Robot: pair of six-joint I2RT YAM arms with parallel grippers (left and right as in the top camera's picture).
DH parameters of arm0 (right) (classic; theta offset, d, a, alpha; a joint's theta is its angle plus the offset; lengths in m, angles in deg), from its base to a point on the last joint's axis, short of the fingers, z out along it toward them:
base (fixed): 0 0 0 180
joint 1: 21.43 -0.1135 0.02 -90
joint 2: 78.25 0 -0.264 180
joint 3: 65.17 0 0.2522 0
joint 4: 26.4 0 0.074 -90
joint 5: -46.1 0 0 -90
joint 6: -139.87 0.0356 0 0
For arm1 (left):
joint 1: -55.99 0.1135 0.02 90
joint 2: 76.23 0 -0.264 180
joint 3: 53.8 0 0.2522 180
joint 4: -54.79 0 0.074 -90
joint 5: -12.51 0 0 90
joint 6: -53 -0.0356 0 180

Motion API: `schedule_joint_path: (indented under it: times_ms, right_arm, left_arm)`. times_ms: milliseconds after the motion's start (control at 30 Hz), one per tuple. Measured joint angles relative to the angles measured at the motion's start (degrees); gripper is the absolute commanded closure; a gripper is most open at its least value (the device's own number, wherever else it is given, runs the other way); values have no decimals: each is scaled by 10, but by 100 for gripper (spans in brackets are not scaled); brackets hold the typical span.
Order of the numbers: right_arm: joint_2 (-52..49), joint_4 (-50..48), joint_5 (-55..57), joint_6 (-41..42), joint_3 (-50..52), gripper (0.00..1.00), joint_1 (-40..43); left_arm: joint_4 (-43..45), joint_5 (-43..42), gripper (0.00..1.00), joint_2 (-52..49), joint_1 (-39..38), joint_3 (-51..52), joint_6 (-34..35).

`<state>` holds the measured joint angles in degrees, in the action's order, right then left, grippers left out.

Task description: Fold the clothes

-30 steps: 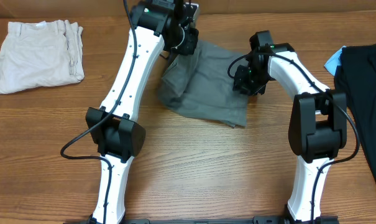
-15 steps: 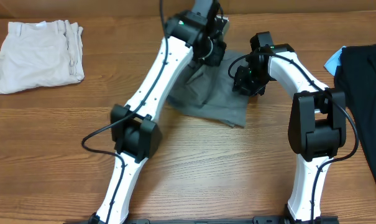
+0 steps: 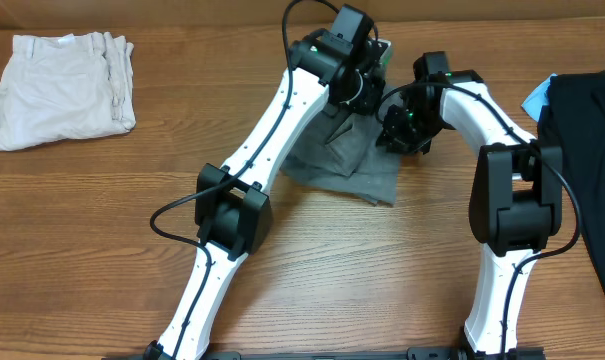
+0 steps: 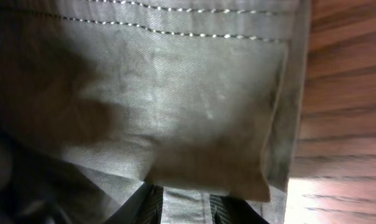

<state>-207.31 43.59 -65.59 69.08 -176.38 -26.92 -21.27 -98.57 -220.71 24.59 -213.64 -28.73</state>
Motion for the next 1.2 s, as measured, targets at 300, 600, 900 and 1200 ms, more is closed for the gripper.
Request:
schedule_joint_path:
  times_ms: [300, 600, 900, 1200]
  right_arm:
    - [-8, 79, -3, -13, -31, 52, 38]
    - [2, 250, 66, -16, -229, 41, 126]
    - [49, 286, 26, -65, -293, 55, 136]
    - [48, 78, -50, -90, -229, 73, 17]
  left_arm:
    - [14, -15, 51, -21, -16, 0, 8]
    - [19, -19, 48, -38, -9, -6, 8]
    - [-77, -25, 82, -30, 106, -17, 7]
    - [-160, -38, 96, -30, 169, -12, 1]
